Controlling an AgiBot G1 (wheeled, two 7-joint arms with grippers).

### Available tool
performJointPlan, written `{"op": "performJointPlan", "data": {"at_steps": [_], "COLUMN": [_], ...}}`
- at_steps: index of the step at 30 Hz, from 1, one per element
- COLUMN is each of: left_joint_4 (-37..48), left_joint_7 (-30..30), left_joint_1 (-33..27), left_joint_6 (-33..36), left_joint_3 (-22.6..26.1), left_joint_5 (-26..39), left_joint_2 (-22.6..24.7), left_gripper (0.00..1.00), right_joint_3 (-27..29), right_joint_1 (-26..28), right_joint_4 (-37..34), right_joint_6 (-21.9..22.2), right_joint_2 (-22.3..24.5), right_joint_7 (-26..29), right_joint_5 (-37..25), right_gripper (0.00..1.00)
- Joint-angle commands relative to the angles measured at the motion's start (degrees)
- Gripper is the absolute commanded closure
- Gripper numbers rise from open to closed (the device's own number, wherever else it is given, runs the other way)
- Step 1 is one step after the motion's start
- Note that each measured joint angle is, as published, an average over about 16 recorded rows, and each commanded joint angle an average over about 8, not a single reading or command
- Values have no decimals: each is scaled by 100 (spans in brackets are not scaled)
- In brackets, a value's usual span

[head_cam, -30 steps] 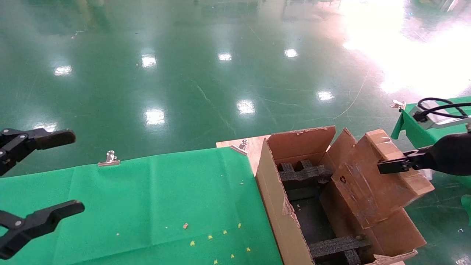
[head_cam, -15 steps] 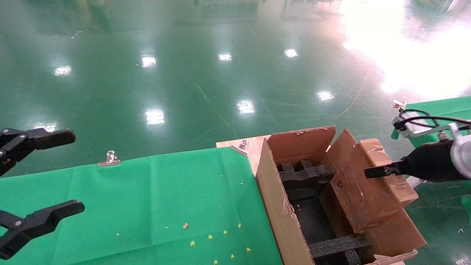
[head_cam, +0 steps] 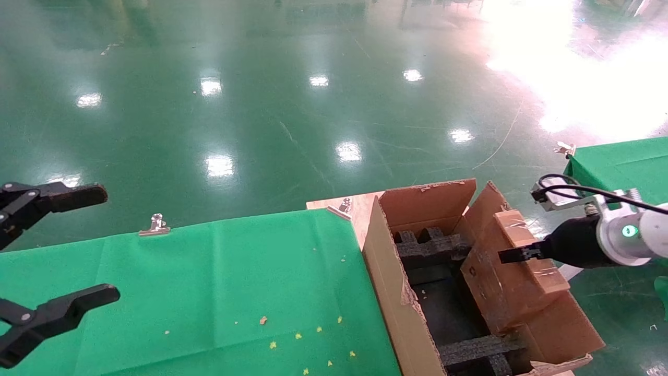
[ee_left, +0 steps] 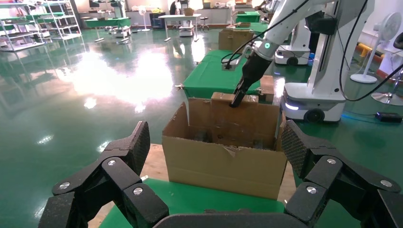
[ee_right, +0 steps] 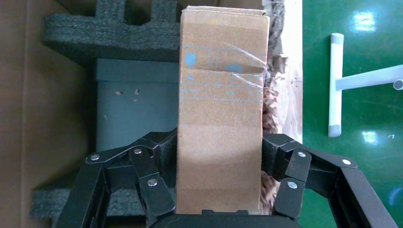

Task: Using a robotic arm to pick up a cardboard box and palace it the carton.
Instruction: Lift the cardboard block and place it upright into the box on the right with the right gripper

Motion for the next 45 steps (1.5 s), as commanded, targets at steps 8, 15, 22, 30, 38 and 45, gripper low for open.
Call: {"op": "performJointPlan", "data": {"at_steps": [8, 15, 22, 30, 38, 45], "left_joint_4": [0, 0, 0, 0, 0, 0], "left_joint_7": [0, 0, 0, 0, 0, 0], "left_joint_1": [0, 0, 0, 0, 0, 0], "left_joint_6": [0, 0, 0, 0, 0, 0], "left_joint_3": [0, 0, 0, 0, 0, 0], "left_joint_5": [0, 0, 0, 0, 0, 0], "left_joint_2": [0, 0, 0, 0, 0, 0], "left_gripper": [0, 0, 0, 0, 0, 0], "right_joint_3": [-66, -48, -3, 87, 186, 278], "right_joint_1": [-567, -940, -1297, -1630, -1887, -2055], "right_joint_4": [-597, -1042, -1498, -1977, -2404, -2750], "right_joint_6": [470, 631, 742, 773, 745, 660], "right_joint_2": [-410, -709, -988, -1259, -1465, -1606], "right_joint_7": [-314, -683, -1075, -1532, -1909, -2176], "right_joint_5": [348, 693, 1008, 1346, 1631, 1864], "right_gripper": [100, 100, 100, 100, 100, 100]}}
